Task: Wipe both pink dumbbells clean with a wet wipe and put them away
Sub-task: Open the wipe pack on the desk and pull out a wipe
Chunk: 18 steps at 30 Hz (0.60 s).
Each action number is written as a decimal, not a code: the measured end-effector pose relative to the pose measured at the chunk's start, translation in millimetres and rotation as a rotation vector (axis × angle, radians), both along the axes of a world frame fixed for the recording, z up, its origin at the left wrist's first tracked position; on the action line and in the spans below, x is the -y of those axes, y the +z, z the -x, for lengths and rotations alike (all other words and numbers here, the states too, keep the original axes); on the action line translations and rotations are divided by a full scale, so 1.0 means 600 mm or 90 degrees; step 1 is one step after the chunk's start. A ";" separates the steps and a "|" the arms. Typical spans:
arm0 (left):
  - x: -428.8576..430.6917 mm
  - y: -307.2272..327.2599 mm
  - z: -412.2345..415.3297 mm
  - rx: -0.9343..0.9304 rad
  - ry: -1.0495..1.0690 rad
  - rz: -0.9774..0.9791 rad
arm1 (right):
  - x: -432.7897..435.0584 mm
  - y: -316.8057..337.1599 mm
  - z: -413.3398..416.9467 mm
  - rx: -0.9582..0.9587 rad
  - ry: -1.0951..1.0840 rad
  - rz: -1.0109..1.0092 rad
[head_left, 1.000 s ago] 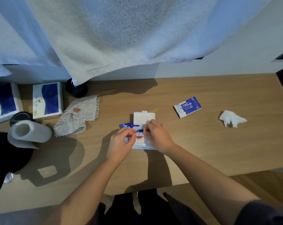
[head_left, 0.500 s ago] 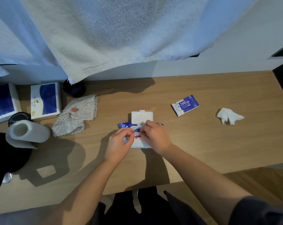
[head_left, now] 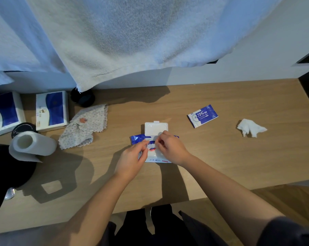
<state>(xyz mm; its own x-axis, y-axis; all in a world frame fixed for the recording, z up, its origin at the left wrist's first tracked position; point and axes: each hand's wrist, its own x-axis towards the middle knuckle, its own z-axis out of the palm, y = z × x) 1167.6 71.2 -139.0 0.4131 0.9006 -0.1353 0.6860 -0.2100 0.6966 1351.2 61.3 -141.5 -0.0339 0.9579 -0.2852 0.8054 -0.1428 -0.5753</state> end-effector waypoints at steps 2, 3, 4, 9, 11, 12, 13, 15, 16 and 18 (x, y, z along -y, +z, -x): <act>0.003 0.001 0.000 -0.019 -0.016 -0.010 | 0.004 -0.001 -0.003 -0.030 -0.012 0.012; 0.004 0.000 0.000 -0.023 -0.017 -0.008 | 0.006 -0.001 -0.004 -0.048 -0.020 0.016; 0.004 0.000 0.000 -0.024 -0.015 -0.004 | 0.007 -0.002 -0.005 -0.070 -0.029 0.020; 0.005 0.002 0.006 -0.032 -0.028 0.017 | 0.015 0.001 -0.004 -0.166 -0.069 0.029; 0.007 0.005 0.005 -0.026 -0.036 0.035 | 0.022 0.003 -0.004 -0.177 -0.073 0.013; 0.006 0.006 0.005 -0.016 -0.037 0.049 | 0.024 0.003 -0.004 -0.167 -0.065 0.007; 0.006 0.005 0.005 -0.008 -0.039 0.061 | 0.026 0.002 -0.004 -0.149 -0.051 0.004; 0.005 0.003 0.005 0.001 -0.051 0.074 | 0.028 0.000 -0.004 -0.118 -0.023 0.000; 0.003 0.002 0.004 0.005 -0.050 0.083 | 0.028 -0.002 -0.004 -0.110 -0.012 -0.005; -0.003 0.000 0.002 0.011 -0.037 0.095 | 0.027 -0.003 -0.006 -0.105 0.003 -0.020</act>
